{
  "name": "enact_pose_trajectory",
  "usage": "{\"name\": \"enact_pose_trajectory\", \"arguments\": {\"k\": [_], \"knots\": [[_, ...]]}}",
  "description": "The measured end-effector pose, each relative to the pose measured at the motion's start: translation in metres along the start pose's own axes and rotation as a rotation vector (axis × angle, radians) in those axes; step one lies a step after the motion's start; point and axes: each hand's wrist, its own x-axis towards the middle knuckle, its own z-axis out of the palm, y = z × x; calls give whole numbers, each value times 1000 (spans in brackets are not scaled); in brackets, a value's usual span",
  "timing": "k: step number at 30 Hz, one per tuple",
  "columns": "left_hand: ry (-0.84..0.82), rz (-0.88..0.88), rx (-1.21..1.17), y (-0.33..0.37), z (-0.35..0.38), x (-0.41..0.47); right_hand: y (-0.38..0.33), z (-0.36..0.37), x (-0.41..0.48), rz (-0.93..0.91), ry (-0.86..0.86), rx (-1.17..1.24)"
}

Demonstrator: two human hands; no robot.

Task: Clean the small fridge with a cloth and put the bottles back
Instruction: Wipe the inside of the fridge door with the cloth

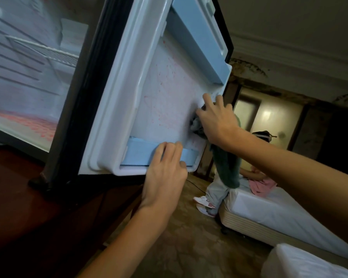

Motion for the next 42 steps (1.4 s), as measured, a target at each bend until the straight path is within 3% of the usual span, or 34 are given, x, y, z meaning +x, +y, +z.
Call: {"name": "enact_pose_trajectory", "arguments": {"k": [10,16,19,26,31,34,37,42], "knots": [[-10,8,-25,0,-3,1,17,-3,15,-55,184,-227],[27,20,-61,-5,2,1,6,-1,44,192,33,-194],[36,27,-57,-6,3,1,7,-14,54,135,-8,-287],[21,9,14,-4,1,0,-11,4,-4,-149,-144,25],[37,48,49,-6,-2,0,-3,4,-31,-413,-149,-288],[39,42,28,-7,-4,-2,42,-4,-34,-348,-218,-334],[36,40,29,-7,-4,-2,78,-3,-37,-232,-97,-187],[8,57,34,-6,-4,-1,35,19,-31,-285,54,-34]]}}
